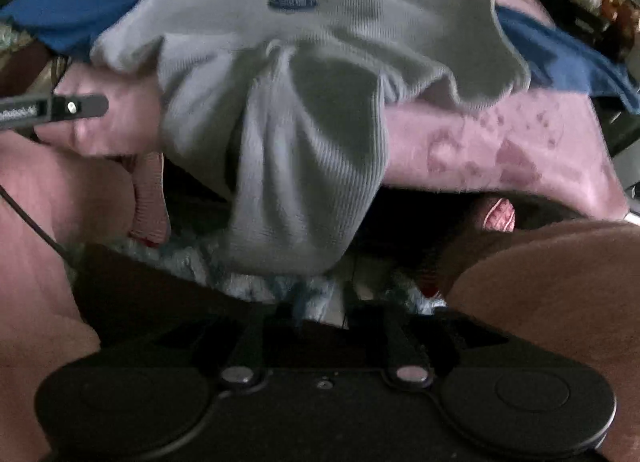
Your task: Fold clothes
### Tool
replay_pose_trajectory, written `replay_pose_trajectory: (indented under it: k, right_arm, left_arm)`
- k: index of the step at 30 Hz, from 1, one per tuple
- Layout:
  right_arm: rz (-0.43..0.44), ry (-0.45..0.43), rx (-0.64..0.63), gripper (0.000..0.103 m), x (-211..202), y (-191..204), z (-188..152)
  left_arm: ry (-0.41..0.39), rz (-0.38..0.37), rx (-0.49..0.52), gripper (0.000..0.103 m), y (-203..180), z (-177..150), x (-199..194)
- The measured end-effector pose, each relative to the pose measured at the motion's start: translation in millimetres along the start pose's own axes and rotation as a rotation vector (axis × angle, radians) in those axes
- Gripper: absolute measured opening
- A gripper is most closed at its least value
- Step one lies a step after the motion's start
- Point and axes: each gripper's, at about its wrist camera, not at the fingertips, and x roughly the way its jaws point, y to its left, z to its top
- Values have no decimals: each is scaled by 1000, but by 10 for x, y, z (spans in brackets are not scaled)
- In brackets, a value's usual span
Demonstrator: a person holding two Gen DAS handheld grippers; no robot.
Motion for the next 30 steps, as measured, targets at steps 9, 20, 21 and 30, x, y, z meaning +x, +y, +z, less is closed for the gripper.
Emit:
replay_pose_trajectory:
  k: [9, 20, 21, 30]
  right_arm:
    - [122, -27, -71, 16, 351, 678, 385]
    - [-266, 320, -364, 14, 1780, 866, 240]
    - [-211, 380, -323, 15, 1795, 801, 223]
    - [93, 297, -123, 51, 970, 502, 394]
  left_arm:
    - [-8, 21, 13, 41, 3, -10, -5]
    - [-10, 5, -38, 41, 99, 17, -8]
    - [-9, 4, -39, 41, 100, 20, -6]
    - [-48, 32, -109, 41, 266, 65, -118]
